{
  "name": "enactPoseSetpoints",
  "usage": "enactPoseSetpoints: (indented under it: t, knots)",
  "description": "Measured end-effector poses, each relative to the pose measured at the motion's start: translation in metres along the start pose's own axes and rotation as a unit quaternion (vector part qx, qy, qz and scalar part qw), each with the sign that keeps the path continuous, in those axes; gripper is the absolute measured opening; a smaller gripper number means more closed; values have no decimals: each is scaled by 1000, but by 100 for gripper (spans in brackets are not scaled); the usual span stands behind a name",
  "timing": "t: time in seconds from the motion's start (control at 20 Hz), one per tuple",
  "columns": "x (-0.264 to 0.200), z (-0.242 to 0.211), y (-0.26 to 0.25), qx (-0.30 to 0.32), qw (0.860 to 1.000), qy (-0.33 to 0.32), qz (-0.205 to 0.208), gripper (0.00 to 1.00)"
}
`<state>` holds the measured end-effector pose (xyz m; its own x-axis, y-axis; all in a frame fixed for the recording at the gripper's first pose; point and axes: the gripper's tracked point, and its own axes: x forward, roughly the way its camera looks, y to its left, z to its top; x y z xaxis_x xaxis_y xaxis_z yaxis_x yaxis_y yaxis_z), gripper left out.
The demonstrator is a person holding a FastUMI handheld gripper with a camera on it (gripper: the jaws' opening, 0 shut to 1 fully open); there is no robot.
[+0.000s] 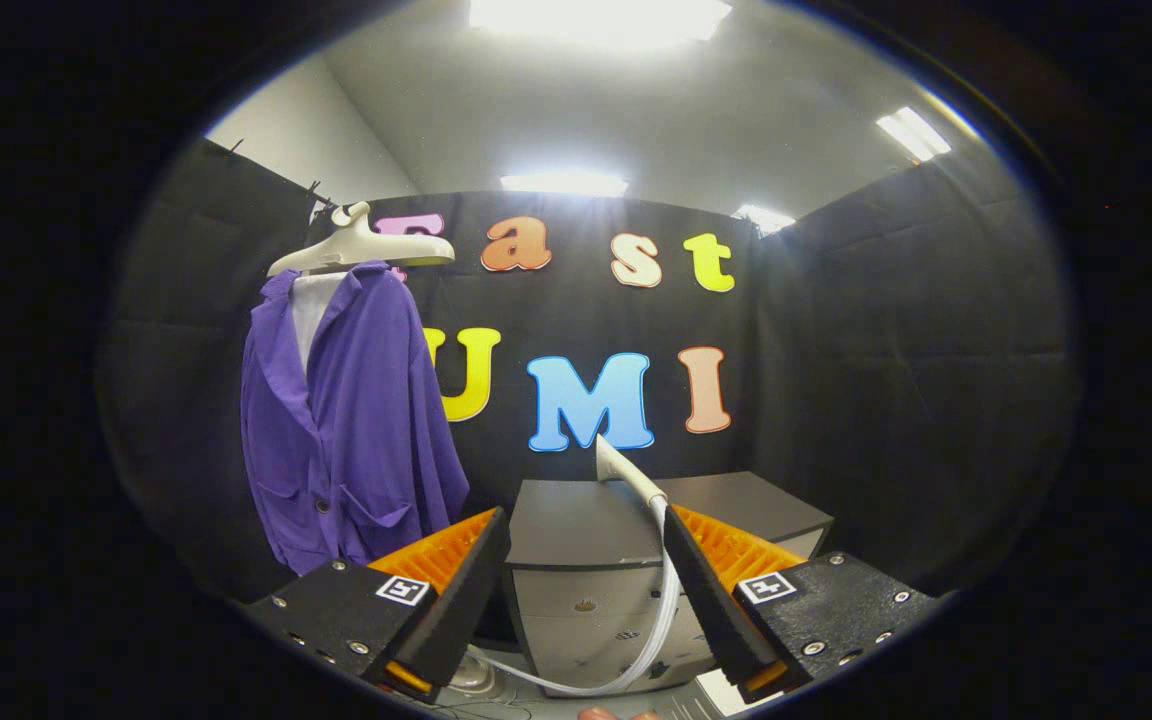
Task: Iron the clothes twice with a garment steamer, once on the left side and once on the right side.
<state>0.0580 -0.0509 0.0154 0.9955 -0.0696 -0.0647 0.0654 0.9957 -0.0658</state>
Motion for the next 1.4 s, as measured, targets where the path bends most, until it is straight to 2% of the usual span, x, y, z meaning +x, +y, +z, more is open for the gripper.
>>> enactPoseSetpoints:
  t: [0.25, 0.5, 0.8, 0.95, 1.1, 1.3, 1.4]
  knots:
    - [61, 11, -44, 27, 1000, 10, 13, 95]
    - [139, 9, -87, 24, 999, 24, 22, 95]
    - [226, -20, -125, 97, 993, 65, 30, 95]
    - [258, -39, -133, 151, 982, 101, 47, 94]
    - [280, -59, -119, 213, 962, 146, 88, 92]
    - [304, -81, -111, 235, 946, 185, 124, 95]
    - [312, -91, -105, 258, 933, 210, 140, 95]
